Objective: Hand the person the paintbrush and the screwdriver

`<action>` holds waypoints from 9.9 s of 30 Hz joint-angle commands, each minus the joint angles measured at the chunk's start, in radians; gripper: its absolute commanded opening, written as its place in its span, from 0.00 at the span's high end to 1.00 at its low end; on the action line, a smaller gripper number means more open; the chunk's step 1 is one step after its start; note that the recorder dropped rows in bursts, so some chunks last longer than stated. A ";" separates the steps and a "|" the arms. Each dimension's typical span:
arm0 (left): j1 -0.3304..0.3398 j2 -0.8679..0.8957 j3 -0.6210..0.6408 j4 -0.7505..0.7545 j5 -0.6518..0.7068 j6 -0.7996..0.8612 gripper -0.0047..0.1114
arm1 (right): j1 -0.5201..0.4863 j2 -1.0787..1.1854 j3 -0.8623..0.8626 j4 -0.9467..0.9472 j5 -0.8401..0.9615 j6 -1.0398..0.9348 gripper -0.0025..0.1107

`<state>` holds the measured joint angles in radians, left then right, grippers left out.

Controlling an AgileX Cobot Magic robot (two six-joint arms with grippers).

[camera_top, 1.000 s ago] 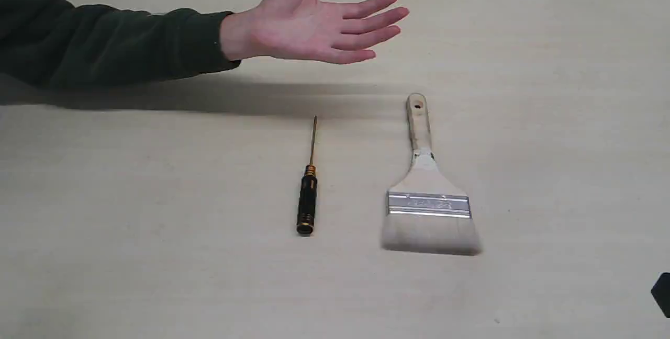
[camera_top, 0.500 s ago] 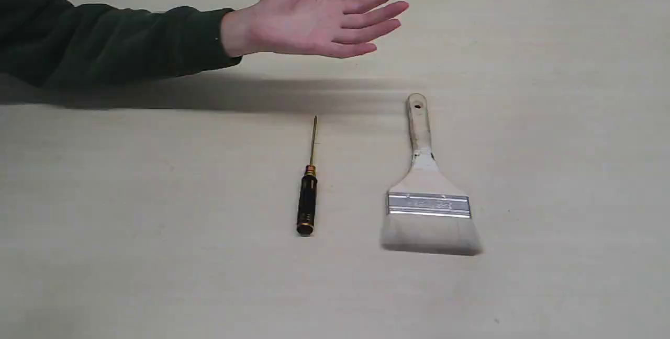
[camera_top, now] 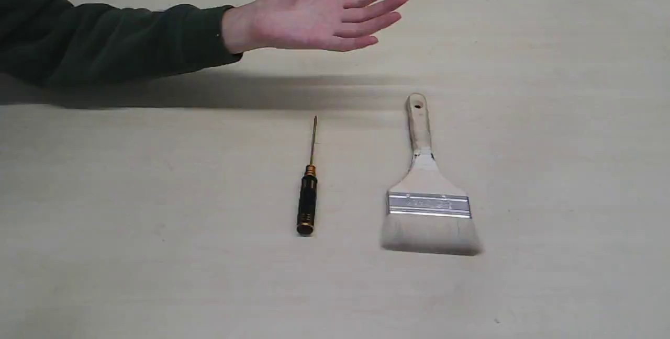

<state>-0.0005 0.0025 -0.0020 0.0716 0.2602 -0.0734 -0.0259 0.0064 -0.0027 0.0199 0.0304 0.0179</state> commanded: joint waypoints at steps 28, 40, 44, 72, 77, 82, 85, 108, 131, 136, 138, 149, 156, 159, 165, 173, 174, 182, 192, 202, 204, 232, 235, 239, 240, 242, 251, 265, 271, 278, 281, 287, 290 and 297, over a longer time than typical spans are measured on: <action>-0.007 -0.002 0.002 -0.004 -0.010 -0.002 0.96 | -0.006 0.195 -0.484 0.285 0.141 -0.018 0.94; -0.007 -0.002 0.002 -0.001 -0.012 -0.002 0.96 | -0.006 0.762 -0.817 0.749 0.423 -0.573 0.94; -0.007 -0.002 0.002 -0.001 -0.012 -0.002 0.96 | -0.006 0.922 -0.887 0.759 0.424 -0.582 0.94; -0.007 -0.002 0.002 -0.003 -0.010 -0.002 0.96 | 0.297 1.620 -0.996 0.479 0.262 -0.425 0.94; -0.007 -0.002 0.002 -0.003 -0.010 -0.002 0.96 | 0.297 1.695 -1.016 0.479 0.336 -0.425 0.90; -0.007 -0.002 0.002 -0.003 -0.010 -0.002 0.96 | 0.299 1.754 -1.083 0.481 0.480 -0.410 0.73; -0.007 -0.002 0.002 -0.003 -0.010 -0.002 0.96 | 0.299 1.772 -1.101 0.481 0.518 -0.371 0.59; -0.007 -0.002 0.002 -0.003 -0.011 -0.002 0.96 | 0.319 1.946 -1.111 0.330 0.559 -0.131 0.45; -0.007 -0.002 0.002 -0.005 -0.010 -0.002 0.96 | 0.319 2.060 -1.173 0.193 0.711 -0.027 0.71; -0.007 -0.002 0.002 -0.005 -0.010 -0.002 0.96 | 0.319 2.060 -1.170 0.162 0.741 -0.040 0.77; -0.007 -0.002 0.002 -0.005 -0.010 -0.002 0.96 | 0.319 2.060 -1.170 0.139 0.745 -0.040 0.81; -0.007 -0.002 0.002 -0.005 -0.010 -0.002 0.96 | 0.319 2.001 -1.143 0.144 0.636 -0.040 0.94; -0.007 -0.002 0.002 -0.003 -0.013 -0.002 0.96 | 0.319 1.813 -1.029 0.144 0.527 -0.028 0.94; -0.007 -0.002 0.002 -0.001 -0.011 -0.002 0.96 | 0.319 1.722 -0.970 0.171 0.488 -0.029 0.94; -0.007 -0.002 0.002 -0.001 -0.011 -0.002 0.96 | 0.319 1.541 -0.896 0.182 0.446 -0.029 0.94; -0.007 -0.002 0.002 -0.001 -0.011 -0.002 0.96 | 0.319 1.439 -0.954 0.228 0.423 -0.045 0.94; -0.007 -0.002 0.002 -0.001 -0.011 -0.002 0.96 | 0.319 1.441 -0.973 0.234 0.427 -0.052 0.94; -0.007 -0.002 0.002 -0.001 -0.011 -0.002 0.96 | 0.365 1.490 -1.127 0.229 0.437 -0.057 0.94; -0.007 -0.002 0.002 -0.003 -0.010 -0.002 0.96 | 0.425 1.674 -1.389 0.227 0.426 -0.048 0.94; -0.007 -0.002 0.002 -0.003 -0.010 -0.002 0.96 | 0.425 1.921 -1.634 0.227 0.520 -0.031 0.94; -0.007 -0.002 0.002 -0.003 -0.010 -0.002 0.96 | 0.425 1.964 -1.675 0.227 0.543 -0.031 0.94; -0.007 -0.002 0.002 -0.001 -0.011 -0.002 0.96 | 0.421 2.016 -1.776 0.199 0.573 -0.025 0.48; -0.007 -0.002 0.002 -0.001 -0.011 -0.002 0.96 | 0.419 1.989 -1.776 0.196 0.602 -0.025 0.48; -0.007 -0.002 0.002 -0.001 -0.011 -0.002 0.96 | 0.419 1.947 -1.770 0.163 0.657 -0.029 0.48; -0.007 -0.002 0.002 -0.001 -0.011 -0.002 0.96 | 0.419 1.935 -1.764 0.153 0.668 -0.029 0.48; -0.007 -0.002 0.002 -0.001 -0.011 -0.002 0.96 | 0.419 1.902 -1.739 0.143 0.692 -0.029 0.48; -0.007 -0.002 0.002 -0.003 -0.010 -0.002 0.96 | 0.419 1.695 -1.542 0.143 0.706 -0.042 0.48; -0.007 -0.002 0.002 -0.003 -0.010 -0.002 0.96 | 0.424 1.323 -1.082 0.231 0.561 -0.039 0.48; -0.007 -0.002 0.002 -0.003 -0.010 -0.002 0.96 | 0.424 1.192 -0.861 0.274 0.429 -0.054 0.49; -0.007 -0.002 0.002 -0.002 -0.012 -0.002 0.96 | 0.424 1.117 -0.629 0.527 0.319 -0.276 0.49; -0.007 -0.002 0.002 -0.002 -0.012 -0.002 0.96 | 0.424 1.117 -0.580 0.722 0.312 -0.485 0.50; -0.007 -0.002 0.002 -0.002 -0.012 -0.002 0.96 | 0.424 1.117 -0.528 1.102 0.300 -0.889 0.73; -0.007 -0.002 0.002 -0.002 -0.012 -0.002 0.96 | 0.424 1.117 -0.528 1.192 0.300 -0.981 0.76; -0.007 -0.002 0.002 -0.002 -0.012 -0.002 0.96 | 0.424 1.147 -0.534 1.257 0.274 -1.027 0.76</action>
<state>-0.0005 0.0025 -0.0020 0.0716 0.2602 -0.0734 0.3982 1.1423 -0.5338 1.2565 0.3147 -0.9902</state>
